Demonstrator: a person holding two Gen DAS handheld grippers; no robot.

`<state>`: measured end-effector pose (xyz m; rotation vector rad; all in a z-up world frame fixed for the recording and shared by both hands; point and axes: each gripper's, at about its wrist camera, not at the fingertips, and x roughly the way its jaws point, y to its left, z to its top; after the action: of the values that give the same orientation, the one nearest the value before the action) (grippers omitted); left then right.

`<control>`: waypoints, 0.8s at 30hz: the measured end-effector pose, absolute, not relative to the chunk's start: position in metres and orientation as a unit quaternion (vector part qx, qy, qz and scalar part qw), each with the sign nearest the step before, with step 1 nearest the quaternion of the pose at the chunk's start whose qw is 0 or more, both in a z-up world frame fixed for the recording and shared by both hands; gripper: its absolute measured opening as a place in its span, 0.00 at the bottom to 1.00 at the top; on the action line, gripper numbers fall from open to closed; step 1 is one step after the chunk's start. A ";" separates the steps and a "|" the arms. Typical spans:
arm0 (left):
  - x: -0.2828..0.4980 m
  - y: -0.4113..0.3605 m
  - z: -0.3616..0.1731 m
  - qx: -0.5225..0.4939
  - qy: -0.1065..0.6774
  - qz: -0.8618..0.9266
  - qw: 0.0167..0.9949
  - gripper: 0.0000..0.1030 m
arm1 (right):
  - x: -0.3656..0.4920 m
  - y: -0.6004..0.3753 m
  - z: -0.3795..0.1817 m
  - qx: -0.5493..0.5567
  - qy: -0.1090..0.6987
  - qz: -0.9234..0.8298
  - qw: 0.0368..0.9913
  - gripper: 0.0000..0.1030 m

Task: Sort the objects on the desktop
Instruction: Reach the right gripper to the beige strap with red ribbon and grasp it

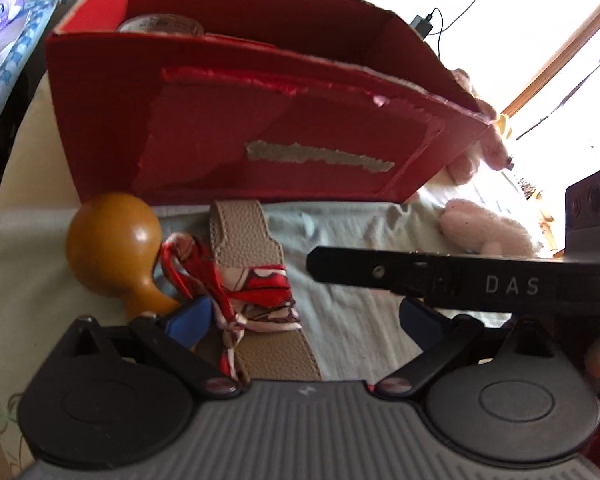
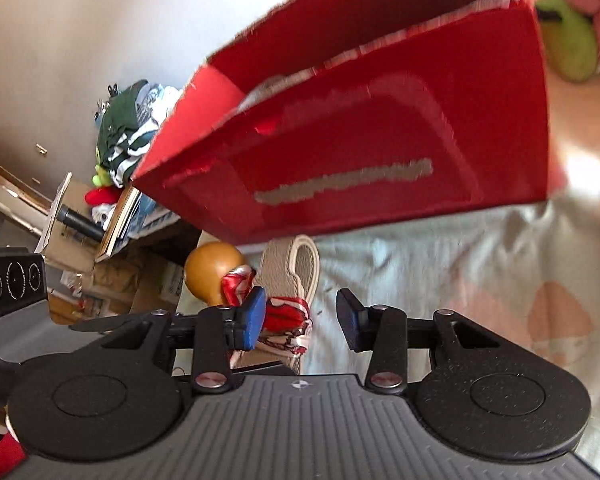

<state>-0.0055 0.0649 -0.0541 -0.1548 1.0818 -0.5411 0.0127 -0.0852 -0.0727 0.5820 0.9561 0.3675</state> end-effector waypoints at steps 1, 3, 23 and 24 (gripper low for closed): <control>-0.006 0.061 -0.055 -0.060 0.501 -0.251 0.826 0.97 | 0.014 -0.085 -0.076 0.279 0.454 0.178 0.827 0.43; -0.006 0.053 -0.057 -0.041 0.497 -0.247 0.831 0.97 | 0.017 -0.085 -0.082 0.291 0.460 0.188 0.817 0.43; 0.000 0.038 -0.060 -0.076 0.527 -0.276 0.800 0.97 | 0.023 -0.097 -0.092 0.320 0.505 0.230 0.768 0.30; 0.002 0.036 -0.057 -0.079 0.530 -0.290 0.793 0.97 | 0.019 -0.103 -0.088 0.321 0.505 0.223 0.769 0.30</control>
<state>0.0017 0.0358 -0.0568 -0.1697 1.1398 -0.6244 0.0191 -0.1030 -0.0878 0.6968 1.0956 0.4840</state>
